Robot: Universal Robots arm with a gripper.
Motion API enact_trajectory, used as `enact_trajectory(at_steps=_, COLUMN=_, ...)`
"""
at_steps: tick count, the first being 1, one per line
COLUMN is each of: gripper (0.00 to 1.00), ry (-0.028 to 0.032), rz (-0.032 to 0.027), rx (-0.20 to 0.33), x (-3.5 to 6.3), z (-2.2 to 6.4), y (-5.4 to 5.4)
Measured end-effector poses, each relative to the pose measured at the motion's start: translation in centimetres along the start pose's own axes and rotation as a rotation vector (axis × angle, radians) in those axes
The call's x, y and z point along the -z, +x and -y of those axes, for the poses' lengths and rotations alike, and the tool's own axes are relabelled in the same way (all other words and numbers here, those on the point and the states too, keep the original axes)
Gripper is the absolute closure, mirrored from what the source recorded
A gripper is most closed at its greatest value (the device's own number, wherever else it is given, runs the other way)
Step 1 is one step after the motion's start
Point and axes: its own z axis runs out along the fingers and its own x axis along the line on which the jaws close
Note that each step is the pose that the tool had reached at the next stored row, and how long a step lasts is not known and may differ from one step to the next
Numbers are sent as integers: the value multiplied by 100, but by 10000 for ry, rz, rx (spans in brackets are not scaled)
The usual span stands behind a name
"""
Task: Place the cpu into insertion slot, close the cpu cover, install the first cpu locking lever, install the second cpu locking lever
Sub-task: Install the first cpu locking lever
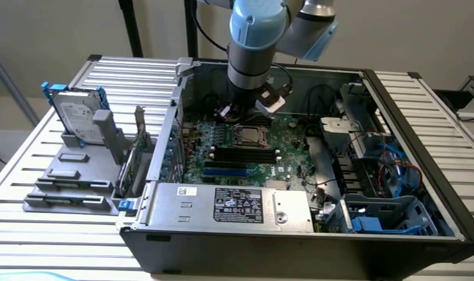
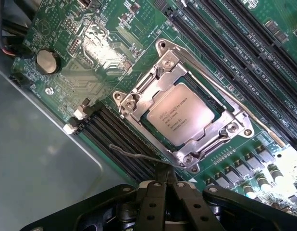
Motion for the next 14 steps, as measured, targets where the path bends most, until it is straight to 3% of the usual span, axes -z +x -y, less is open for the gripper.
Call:
enact_trajectory(at_steps=5, gripper=89, ry=-72, rz=101, rx=-3, x=0, z=-2, y=2)
enact_trajectory(at_steps=14, gripper=89, ry=-86, rz=144, rx=49, x=-7, z=-39, y=73)
